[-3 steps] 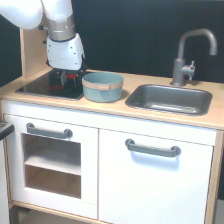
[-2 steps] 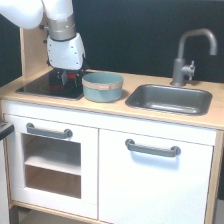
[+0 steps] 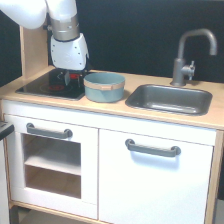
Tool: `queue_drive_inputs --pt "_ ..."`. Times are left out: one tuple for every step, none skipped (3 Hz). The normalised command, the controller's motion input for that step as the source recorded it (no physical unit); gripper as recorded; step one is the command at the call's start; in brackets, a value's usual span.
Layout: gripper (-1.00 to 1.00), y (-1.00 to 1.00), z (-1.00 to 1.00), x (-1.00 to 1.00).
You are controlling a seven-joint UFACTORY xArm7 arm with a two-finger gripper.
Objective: Place the pot in the sink
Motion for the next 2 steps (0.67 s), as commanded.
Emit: queue_drive_inputs --pt "0.43 0.24 -1.0 0.55" --pt "0.64 -0.08 -1.0 0.03"
